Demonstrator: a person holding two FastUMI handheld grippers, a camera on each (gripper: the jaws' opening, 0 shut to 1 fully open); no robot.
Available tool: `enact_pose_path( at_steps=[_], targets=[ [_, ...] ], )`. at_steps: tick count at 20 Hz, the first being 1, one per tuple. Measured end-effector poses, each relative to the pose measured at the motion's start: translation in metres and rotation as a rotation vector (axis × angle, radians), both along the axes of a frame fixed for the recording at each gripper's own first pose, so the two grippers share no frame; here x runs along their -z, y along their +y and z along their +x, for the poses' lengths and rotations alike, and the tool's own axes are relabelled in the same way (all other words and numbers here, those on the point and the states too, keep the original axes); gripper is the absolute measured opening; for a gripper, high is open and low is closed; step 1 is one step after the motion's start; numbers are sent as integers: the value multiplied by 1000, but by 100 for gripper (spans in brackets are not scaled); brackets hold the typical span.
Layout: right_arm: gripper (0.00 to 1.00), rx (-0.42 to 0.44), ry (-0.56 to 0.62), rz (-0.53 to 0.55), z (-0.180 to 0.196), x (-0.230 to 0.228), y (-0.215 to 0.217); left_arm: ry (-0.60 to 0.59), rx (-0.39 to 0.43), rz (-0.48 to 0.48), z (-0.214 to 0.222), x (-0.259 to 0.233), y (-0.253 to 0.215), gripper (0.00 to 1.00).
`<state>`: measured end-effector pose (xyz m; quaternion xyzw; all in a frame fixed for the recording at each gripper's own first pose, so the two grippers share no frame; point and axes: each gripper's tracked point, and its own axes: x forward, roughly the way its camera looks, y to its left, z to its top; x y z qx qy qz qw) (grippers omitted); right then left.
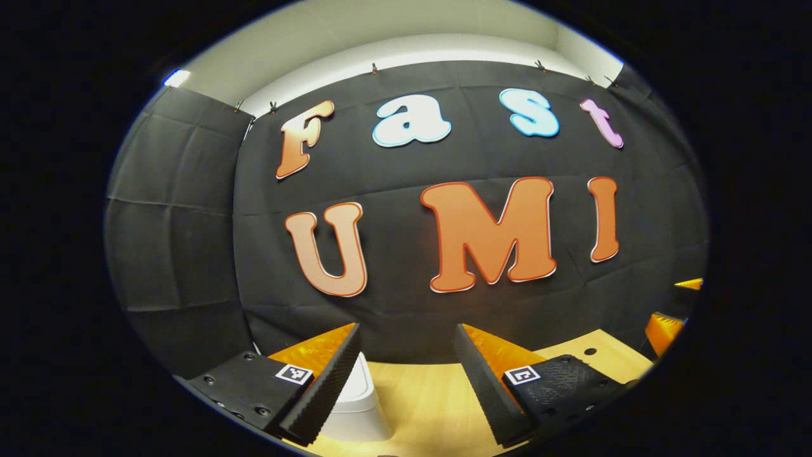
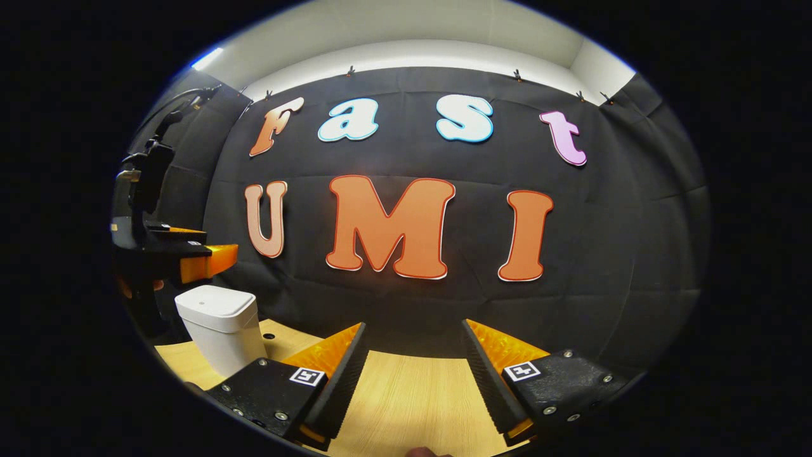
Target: Press the lid of the desktop garbage bin to open it, pick up the crumpled paper on the desktop and throw it into the bin, then pick up the pop can on the desktop and drop it into the bin, and finally close the garbage bin lid.
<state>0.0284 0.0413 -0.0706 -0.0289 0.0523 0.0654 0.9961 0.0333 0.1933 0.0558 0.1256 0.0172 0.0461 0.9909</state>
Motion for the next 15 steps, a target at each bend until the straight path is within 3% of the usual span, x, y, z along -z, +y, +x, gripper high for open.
enact_pose_path(
  at_steps=[15],
  targets=[
    [87, 8, 20, -4, -4, 11, 6, 25, 91, -30, -16, 61, -35, 94]
  ],
)
